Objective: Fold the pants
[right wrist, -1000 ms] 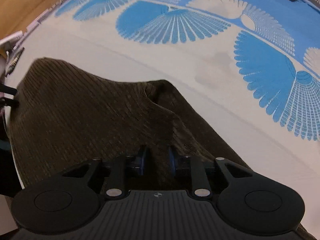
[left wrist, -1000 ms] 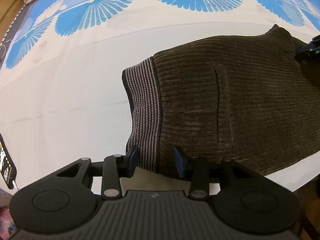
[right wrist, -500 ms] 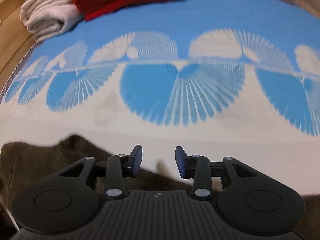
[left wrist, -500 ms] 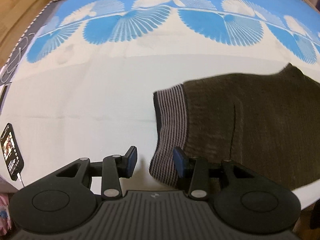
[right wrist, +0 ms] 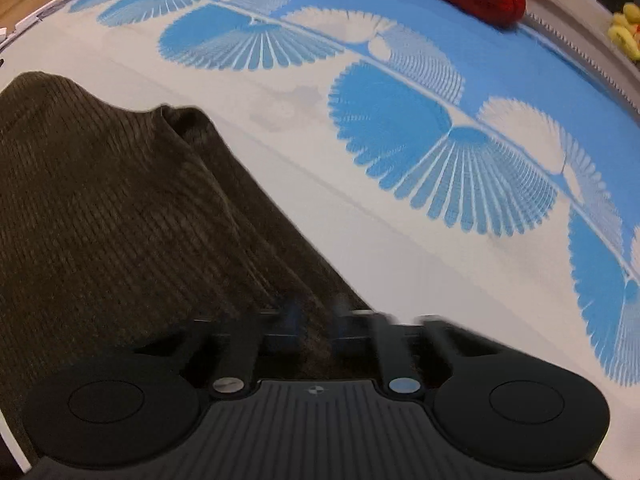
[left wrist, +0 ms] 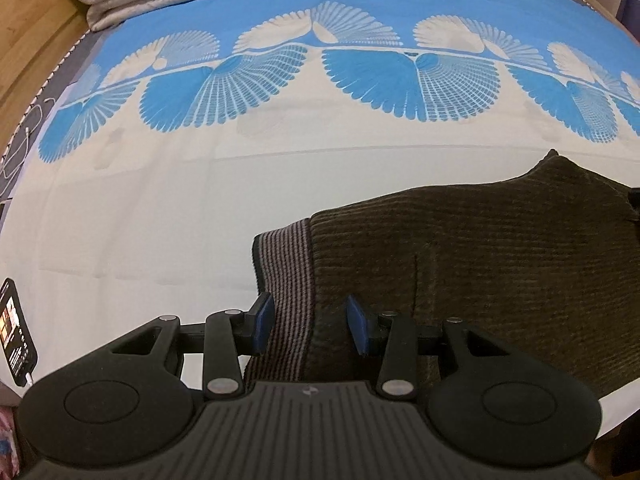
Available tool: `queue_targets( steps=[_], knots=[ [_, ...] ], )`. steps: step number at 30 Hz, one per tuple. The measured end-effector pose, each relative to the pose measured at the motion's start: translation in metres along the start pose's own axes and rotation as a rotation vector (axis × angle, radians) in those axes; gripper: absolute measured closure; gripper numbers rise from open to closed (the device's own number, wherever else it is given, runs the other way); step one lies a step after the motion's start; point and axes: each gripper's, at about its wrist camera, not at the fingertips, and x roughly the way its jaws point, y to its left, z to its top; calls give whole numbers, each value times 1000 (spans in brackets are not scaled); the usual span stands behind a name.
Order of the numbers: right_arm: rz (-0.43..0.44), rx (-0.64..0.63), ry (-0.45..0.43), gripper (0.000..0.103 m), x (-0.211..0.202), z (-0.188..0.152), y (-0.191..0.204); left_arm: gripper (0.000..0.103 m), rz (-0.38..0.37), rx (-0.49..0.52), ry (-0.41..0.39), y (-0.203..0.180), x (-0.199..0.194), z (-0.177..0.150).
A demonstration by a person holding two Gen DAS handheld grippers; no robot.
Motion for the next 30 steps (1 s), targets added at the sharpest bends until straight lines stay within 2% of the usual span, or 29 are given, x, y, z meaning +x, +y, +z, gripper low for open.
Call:
queue_targets(
  steps=[3, 5, 6, 7, 11, 13, 16, 17, 18, 20, 21, 24, 26, 30],
  knots=[
    [-13, 107, -52, 103, -5, 2, -18, 58, -5, -2, -5, -3, -1, 2],
    [-122, 151, -76, 103, -6, 3, -26, 58, -9, 3, -7, -5, -1, 3],
    [-154, 165, -82, 103, -6, 2, -29, 58, -12, 7, -8, -6, -1, 3],
    [-146, 194, -87, 103, -8, 1, -33, 58, -15, 10, -9, -7, -2, 3],
    [11, 227, -128, 100, -22, 1, -38, 58, -16, 21, -6, -8, -1, 4],
    [111, 194, -131, 100, -29, 0, -30, 58, -15, 17, 0, -8, 0, 4],
    [199, 122, -124, 99, -29, -3, -12, 58, -24, 26, -5, -10, -1, 3],
    [204, 104, -104, 99, -26, -3, -6, 58, -26, 30, -5, -11, -1, 3],
    [189, 86, -78, 99, -20, -5, -1, 58, -26, 34, -5, -12, -1, 3],
    [70, 38, 26, 99, 1, -9, 7, 58, -26, 38, -3, -13, -1, 2],
    [34, 25, 51, 99, 7, -11, 8, 58, -27, 40, -2, -14, -1, 2],
    [41, 70, 33, 99, 0, -7, 6, 58, -30, 48, -6, -16, -2, 3],
    [22, 102, 13, 93, -6, -6, 2, 58, -34, 43, -12, -16, -3, 4],
    [-83, 165, 23, 89, -20, -17, -13, 58, -54, 26, -31, -15, -9, 9]
  ],
)
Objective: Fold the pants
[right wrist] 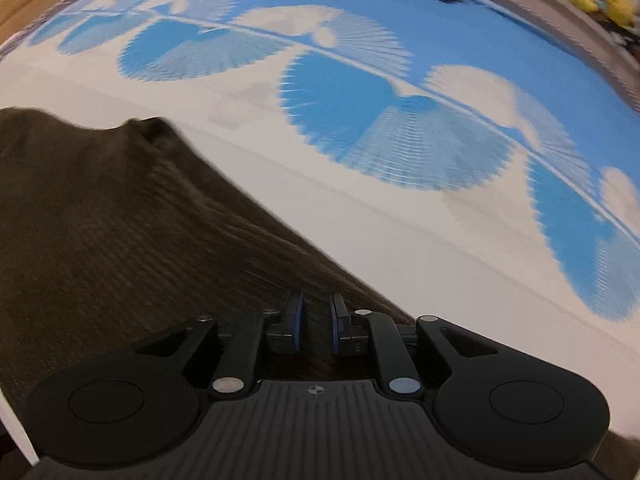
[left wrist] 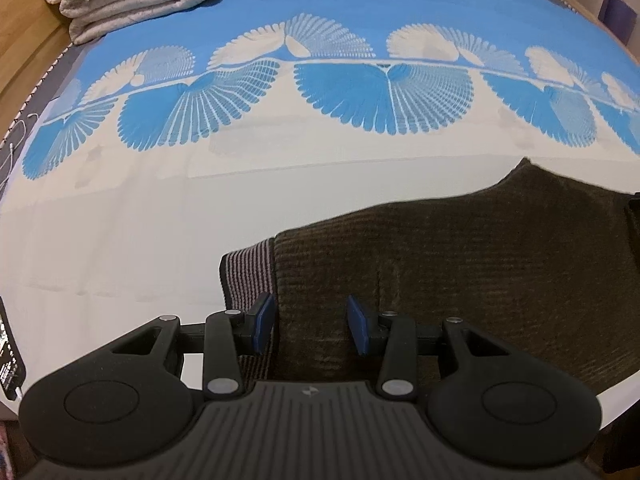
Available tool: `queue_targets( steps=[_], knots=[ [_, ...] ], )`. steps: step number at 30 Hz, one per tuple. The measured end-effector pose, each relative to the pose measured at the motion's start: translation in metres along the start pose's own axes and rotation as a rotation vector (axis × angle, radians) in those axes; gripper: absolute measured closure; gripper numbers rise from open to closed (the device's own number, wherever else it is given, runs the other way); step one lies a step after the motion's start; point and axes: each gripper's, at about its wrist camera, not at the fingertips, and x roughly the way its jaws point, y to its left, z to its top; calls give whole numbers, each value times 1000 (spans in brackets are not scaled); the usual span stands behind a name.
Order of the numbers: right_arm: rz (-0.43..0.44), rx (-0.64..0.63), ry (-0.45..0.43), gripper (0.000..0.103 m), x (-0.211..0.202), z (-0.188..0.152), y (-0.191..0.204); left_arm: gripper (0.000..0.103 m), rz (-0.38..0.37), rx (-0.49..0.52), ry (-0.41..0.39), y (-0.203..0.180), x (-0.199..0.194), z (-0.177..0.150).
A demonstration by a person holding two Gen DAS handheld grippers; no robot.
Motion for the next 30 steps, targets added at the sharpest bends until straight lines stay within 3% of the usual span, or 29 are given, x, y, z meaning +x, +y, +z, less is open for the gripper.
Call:
queue_targets(
  steps=[3, 8, 10, 11, 13, 16, 18, 22, 28, 30],
  knots=[
    [-78, 104, -90, 88, -32, -5, -22, 57, -11, -1, -22, -2, -5, 3],
    [-284, 425, -361, 80, -119, -35, -70, 51, -6, -5, -82, -9, -13, 7],
    [-378, 585, -479, 71, -160, -62, -89, 51, -14, -22, -113, -12, -17, 8],
    [-396, 651, -519, 64, -176, -76, -96, 51, -27, -29, -135, -15, -21, 9],
    [-412, 772, -570, 60, -201, -111, -109, 48, -57, -33, -172, -21, -28, 10],
    [-418, 879, -564, 59, -213, -164, -122, 39, -102, -10, -214, -35, -35, 12],
    [-421, 920, -495, 59, -211, -195, -131, 36, -119, 12, -237, -47, -40, 14],
    [-429, 929, -461, 55, -213, -240, -148, 32, -117, 44, -314, -70, -53, 15],
    [-443, 897, -315, 55, -187, -284, -158, 30, -76, 58, -375, -95, -68, 8],
    [-441, 911, -308, 55, -184, -296, -160, 30, -81, 65, -365, -102, -67, 7]
  ],
)
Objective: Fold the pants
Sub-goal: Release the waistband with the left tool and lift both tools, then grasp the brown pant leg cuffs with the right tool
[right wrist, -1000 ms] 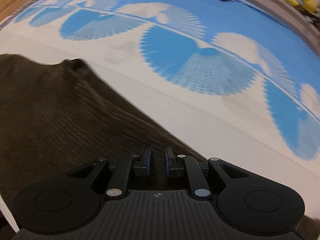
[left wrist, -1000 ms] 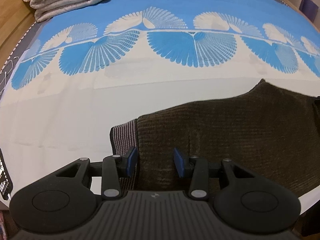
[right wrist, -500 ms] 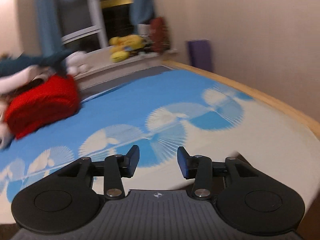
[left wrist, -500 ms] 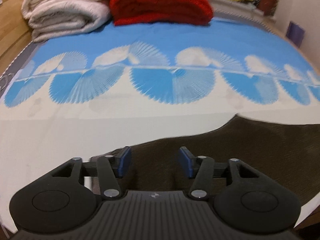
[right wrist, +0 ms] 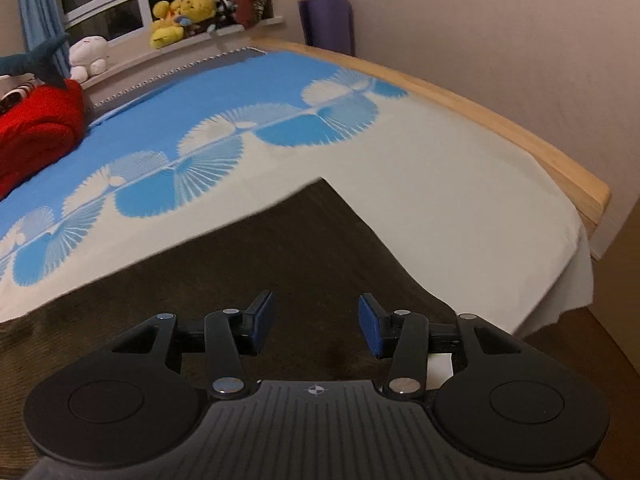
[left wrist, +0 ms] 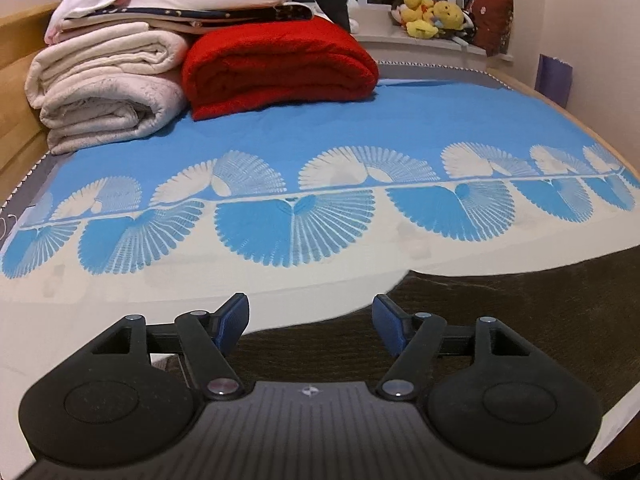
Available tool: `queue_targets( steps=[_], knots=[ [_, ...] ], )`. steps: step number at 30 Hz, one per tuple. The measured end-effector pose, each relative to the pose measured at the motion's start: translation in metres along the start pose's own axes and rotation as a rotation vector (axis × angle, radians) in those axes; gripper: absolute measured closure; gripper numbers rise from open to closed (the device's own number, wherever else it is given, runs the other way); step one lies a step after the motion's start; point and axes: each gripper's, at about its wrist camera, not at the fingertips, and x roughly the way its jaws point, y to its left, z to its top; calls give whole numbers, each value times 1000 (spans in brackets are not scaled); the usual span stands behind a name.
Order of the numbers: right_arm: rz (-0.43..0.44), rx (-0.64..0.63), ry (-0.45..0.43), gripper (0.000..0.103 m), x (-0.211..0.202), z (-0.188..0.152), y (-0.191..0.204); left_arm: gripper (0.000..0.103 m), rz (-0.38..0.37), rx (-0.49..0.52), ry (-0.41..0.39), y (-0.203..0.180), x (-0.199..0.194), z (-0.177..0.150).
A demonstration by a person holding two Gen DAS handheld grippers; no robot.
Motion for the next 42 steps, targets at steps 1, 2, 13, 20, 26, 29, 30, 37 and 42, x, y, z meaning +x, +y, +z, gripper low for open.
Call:
queue_targets(
  steps=[1, 2, 13, 20, 26, 29, 30, 37, 42],
  knots=[
    [5, 17, 1, 55, -5, -4, -3, 30, -10, 6, 9, -4, 1, 0],
    [11, 41, 9, 55, -5, -7, -7, 30, -9, 16, 12, -9, 3, 0],
    [55, 100, 26, 55, 7, -6, -2, 45, 35, -23, 34, -9, 22, 8],
    [42, 155, 35, 55, 9, -7, -12, 49, 31, -24, 39, -5, 23, 10],
    [83, 417, 121, 54, 24, -14, -45, 49, 46, -10, 62, 0, 27, 7],
    [68, 547, 165, 54, 33, -22, -63, 49, 55, -6, 78, 3, 28, 4],
    [60, 581, 176, 54, 36, -24, -68, 49, 57, -6, 79, 3, 28, 3],
    [13, 749, 226, 54, 59, -40, -88, 49, 64, -7, 87, 8, 29, 1],
    [17, 812, 186, 54, 72, -41, -98, 48, 67, -7, 92, 11, 28, -1]
  ],
)
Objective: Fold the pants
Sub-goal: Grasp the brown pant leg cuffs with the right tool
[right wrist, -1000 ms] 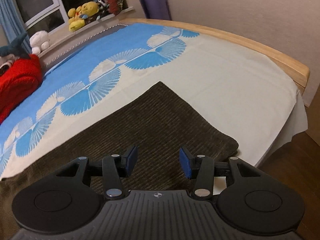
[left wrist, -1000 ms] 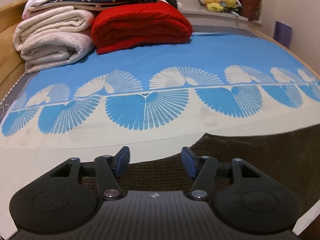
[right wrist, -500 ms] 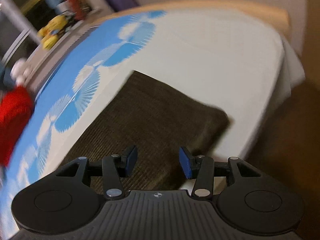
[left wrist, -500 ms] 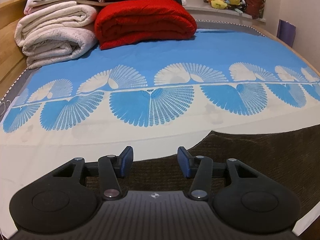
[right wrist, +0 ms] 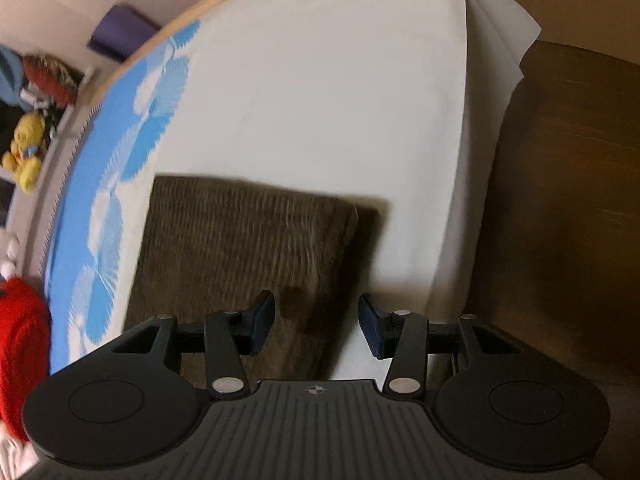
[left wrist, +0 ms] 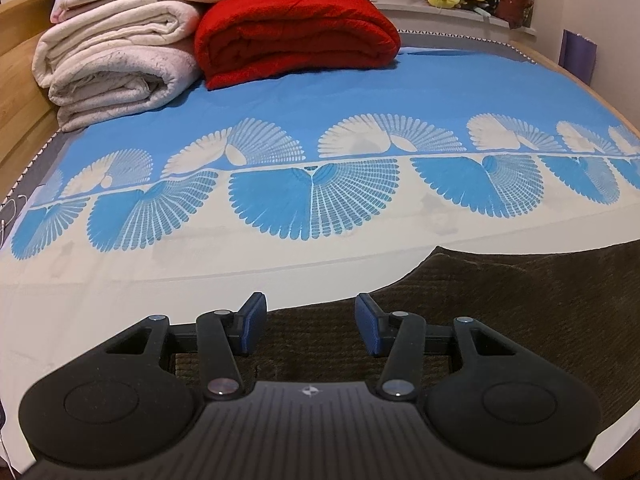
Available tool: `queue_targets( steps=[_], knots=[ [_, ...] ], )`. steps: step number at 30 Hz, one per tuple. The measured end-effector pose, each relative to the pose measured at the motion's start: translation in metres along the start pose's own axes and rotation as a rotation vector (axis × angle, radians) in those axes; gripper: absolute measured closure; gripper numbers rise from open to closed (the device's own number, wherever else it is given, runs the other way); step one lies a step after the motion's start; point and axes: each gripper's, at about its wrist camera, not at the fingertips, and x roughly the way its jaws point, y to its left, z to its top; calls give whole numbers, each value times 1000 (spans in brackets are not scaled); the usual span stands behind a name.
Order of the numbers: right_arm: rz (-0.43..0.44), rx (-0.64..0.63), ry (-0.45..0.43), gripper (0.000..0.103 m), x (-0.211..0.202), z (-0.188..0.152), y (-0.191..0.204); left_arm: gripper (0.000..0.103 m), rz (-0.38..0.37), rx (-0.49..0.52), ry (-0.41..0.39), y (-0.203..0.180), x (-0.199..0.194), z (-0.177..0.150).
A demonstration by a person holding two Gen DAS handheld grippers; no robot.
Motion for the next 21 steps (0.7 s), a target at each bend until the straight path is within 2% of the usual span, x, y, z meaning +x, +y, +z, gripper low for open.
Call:
queue_targets(
  steps=[3, 4, 5, 6, 8, 10, 13, 15, 18, 21],
  knots=[
    [11, 9, -22, 55, 3, 3, 0, 49, 5, -2, 0, 4, 0, 0],
    [11, 0, -29, 62, 4, 4, 2, 49, 6, -5, 1, 6, 0, -1],
    [11, -13, -32, 79, 5, 4, 4, 49, 9, -9, 2, 8, 0, -1],
    [4, -26, -36, 87, 6, 3, 6, 48, 10, -13, 2, 10, 0, -1],
    [-5, -40, -66, 91, 1, 3, 11, 48, 9, -23, -2, 15, -1, -1],
    [-8, -88, -134, 92, -15, -2, 29, 49, 6, -38, -9, 21, -4, 0],
    [40, -327, -280, 92, -50, -26, 85, 48, 3, -69, -25, 35, -9, 1],
    [91, -572, -396, 92, -78, -64, 133, 48, 6, -89, -26, 43, -11, 0],
    [196, -880, -528, 92, -111, -140, 190, 48, 8, -104, -22, 56, -13, -4],
    [345, -1164, -600, 92, -135, -244, 227, 48, 17, -103, -21, 66, -15, -9]
  ],
)
